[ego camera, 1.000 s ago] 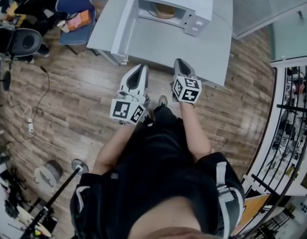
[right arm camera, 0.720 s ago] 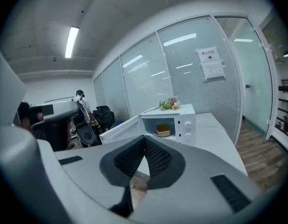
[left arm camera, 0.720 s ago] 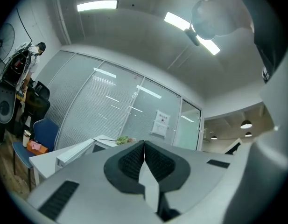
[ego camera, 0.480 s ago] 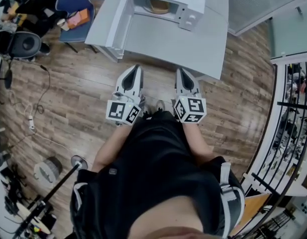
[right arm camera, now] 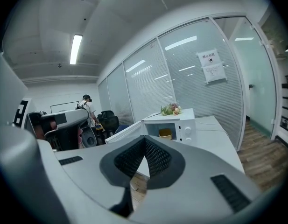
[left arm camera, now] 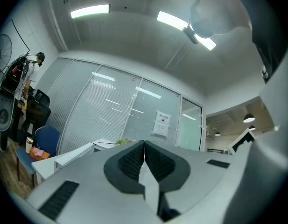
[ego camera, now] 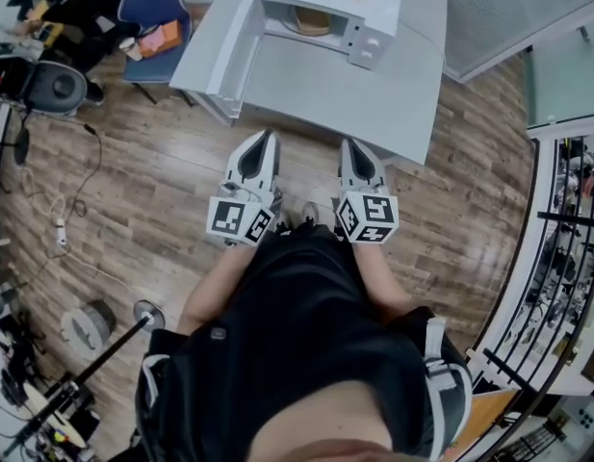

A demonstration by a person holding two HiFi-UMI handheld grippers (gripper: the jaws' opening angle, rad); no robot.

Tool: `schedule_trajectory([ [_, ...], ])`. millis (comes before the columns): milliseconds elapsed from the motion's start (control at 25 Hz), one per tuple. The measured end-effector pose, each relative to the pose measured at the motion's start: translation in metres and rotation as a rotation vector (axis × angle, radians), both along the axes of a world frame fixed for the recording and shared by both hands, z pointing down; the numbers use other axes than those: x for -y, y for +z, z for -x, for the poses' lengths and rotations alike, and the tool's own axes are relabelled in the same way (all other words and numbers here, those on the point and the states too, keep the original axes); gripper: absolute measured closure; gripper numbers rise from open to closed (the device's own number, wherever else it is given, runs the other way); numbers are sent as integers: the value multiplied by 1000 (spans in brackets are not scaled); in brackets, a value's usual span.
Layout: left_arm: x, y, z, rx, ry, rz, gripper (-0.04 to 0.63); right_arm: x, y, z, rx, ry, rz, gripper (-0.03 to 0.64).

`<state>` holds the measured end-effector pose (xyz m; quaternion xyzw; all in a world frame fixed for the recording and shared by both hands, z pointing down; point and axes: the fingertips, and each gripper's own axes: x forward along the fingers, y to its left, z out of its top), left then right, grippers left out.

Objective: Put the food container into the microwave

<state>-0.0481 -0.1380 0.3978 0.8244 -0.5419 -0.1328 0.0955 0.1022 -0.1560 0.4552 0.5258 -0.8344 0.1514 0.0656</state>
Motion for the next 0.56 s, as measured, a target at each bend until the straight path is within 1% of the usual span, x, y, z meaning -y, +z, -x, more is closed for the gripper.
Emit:
schedule_trajectory([
  [560, 3, -8, 1, -3, -9, -17, 571, 5, -9, 2, 6, -5, -16, 592],
])
